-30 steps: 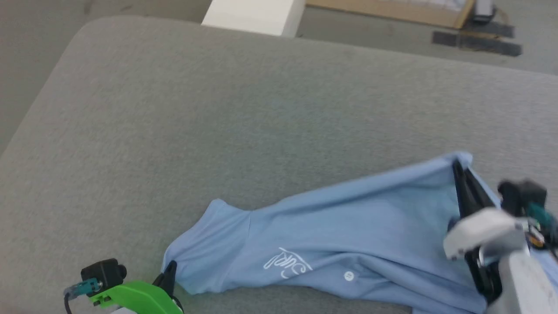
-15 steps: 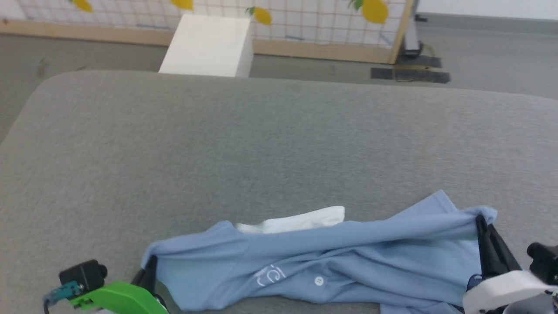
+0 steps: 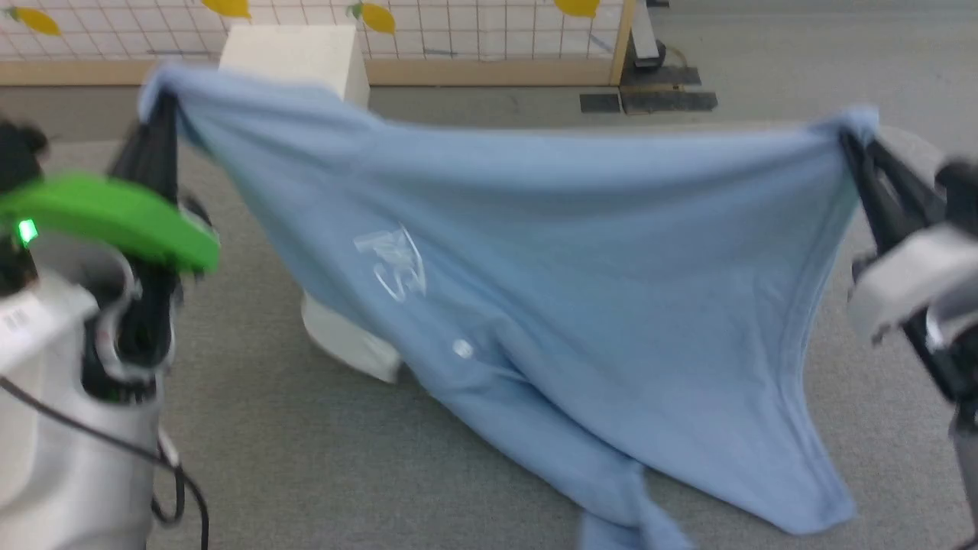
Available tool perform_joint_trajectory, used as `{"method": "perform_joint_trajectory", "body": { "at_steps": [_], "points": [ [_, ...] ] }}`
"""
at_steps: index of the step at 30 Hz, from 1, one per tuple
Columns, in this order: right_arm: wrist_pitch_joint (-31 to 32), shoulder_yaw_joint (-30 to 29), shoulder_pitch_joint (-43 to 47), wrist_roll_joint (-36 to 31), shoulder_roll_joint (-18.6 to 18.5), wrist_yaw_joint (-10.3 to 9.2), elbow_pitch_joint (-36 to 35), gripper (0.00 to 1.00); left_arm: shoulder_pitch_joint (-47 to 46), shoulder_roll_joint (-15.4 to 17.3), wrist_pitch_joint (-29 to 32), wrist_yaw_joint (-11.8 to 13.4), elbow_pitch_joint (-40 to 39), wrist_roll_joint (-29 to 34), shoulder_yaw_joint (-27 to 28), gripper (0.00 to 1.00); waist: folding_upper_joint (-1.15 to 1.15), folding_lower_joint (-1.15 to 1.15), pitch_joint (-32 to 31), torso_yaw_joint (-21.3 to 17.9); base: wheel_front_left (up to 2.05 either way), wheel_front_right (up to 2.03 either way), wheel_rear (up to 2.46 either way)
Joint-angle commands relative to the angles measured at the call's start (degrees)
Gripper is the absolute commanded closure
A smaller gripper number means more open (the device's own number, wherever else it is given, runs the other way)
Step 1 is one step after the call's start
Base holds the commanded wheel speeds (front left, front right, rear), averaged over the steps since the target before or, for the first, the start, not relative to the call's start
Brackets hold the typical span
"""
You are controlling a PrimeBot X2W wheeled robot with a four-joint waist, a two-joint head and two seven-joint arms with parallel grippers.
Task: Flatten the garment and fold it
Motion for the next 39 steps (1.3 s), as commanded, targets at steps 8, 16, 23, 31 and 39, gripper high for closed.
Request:
{"method": "perform_joint_trajectory", "body": {
  "at_steps": [8,16,23,31,39],
  "points": [
    [6.66,8.52,-24.40,2.64,-4.47,-0.09,7.44,1.00,-23.76,1.17,2.52,1.59,3.72,3.05,-1.33,1.00,0.00,0.00,12.60,-3.35,0.00,0.00,0.00],
    [6.79,13.10,-45.54,0.34,-4.62,-0.09,15.64,1.00,-46.44,0.28,-1.92,4.05,9.28,5.09,1.08,1.00,0.00,0.00,23.17,-4.74,0.00,0.00,0.00],
    [3.26,9.25,-59.12,-6.35,-1.30,-0.09,21.20,1.00,-63.61,0.14,-11.45,3.77,13.61,7.02,3.39,1.00,0.00,0.00,29.07,-5.64,0.00,0.00,0.00],
    [-3.74,4.60,-65.40,-13.31,2.78,-0.09,25.72,1.00,-71.17,0.37,-19.74,-0.92,18.41,5.96,4.51,1.00,0.00,0.00,30.62,-4.86,0.00,0.00,0.00],
    [-8.88,9.17,-55.60,-10.03,3.29,-0.09,33.23,1.00,-55.71,2.45,-18.68,-4.15,27.08,6.27,2.39,1.00,0.00,0.00,26.92,-2.43,0.00,0.00,0.00]
  ]
}}
